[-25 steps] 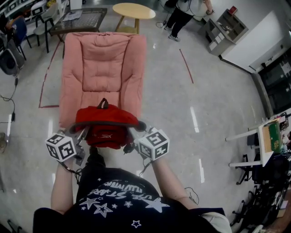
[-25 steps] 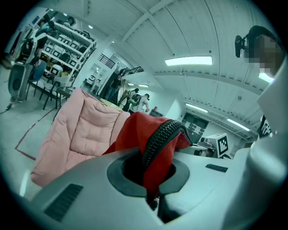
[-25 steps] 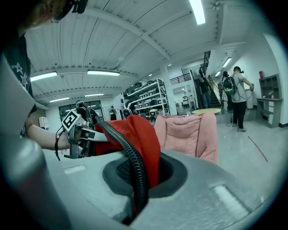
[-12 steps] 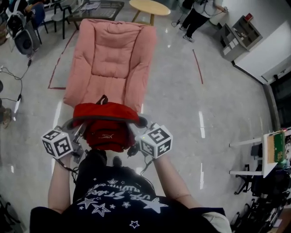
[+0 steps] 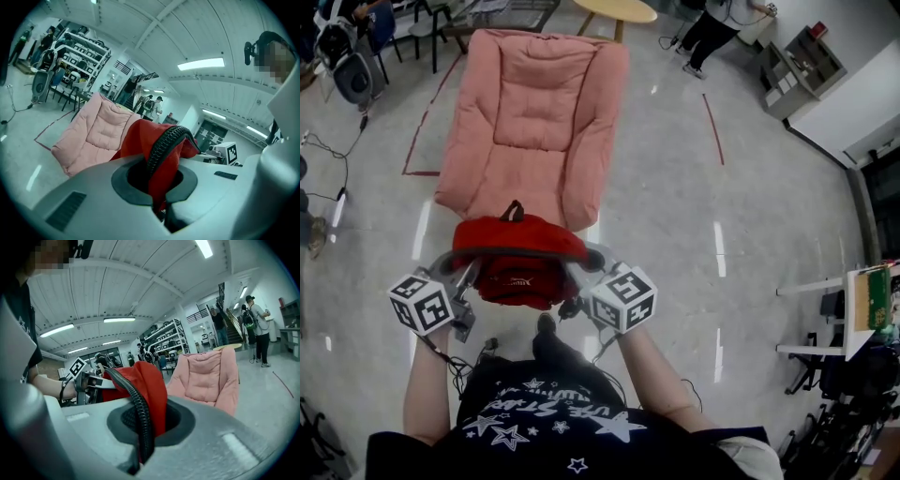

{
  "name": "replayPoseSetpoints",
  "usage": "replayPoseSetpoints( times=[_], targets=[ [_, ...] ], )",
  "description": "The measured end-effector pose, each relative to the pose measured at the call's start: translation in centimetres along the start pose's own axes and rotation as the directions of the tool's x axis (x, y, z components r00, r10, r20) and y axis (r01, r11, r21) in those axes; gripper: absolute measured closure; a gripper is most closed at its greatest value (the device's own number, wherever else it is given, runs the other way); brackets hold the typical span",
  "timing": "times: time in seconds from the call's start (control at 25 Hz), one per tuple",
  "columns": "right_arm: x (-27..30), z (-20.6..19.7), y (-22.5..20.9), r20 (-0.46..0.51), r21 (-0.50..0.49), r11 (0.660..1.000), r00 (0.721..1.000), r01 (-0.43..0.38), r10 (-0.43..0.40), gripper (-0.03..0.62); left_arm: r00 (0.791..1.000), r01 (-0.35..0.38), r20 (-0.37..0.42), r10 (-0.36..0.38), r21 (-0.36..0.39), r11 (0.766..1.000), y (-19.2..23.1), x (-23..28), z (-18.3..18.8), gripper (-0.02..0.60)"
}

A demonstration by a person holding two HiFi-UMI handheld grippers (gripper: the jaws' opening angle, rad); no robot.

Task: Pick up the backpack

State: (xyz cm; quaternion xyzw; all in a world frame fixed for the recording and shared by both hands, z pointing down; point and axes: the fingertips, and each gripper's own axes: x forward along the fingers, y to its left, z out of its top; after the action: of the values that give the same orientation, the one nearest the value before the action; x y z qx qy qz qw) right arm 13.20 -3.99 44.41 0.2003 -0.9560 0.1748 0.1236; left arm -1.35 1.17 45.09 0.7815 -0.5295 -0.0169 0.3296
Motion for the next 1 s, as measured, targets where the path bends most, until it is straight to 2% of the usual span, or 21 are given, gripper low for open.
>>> replayPoseSetpoints(
  times=[0.32,0.64,1.0],
  targets=[
    [-0.5,1.1,6.2,0.047,-0.034,0.996,0.996,0.082,-0.080,0.582,0.997,0.071,0.037,-0.071,0.015,0.997,-0.5,-6.2,-0.4,0.572],
    [-3.4,-0.8,14.9,0.065,-0.011,0.989,0.987,0.148,-0.147,0.582,0.988,0.148,0.046,-0.150,0.058,0.987,-2.5,-14.2,-2.0,0.572],
    [-6.5,-4.1,23.5,0.076,-0.003,0.986,0.983,0.168,-0.167,0.582,0.982,0.175,0.055,-0.180,0.088,0.981,-4.5,-22.1,-5.2,0.572]
  ],
)
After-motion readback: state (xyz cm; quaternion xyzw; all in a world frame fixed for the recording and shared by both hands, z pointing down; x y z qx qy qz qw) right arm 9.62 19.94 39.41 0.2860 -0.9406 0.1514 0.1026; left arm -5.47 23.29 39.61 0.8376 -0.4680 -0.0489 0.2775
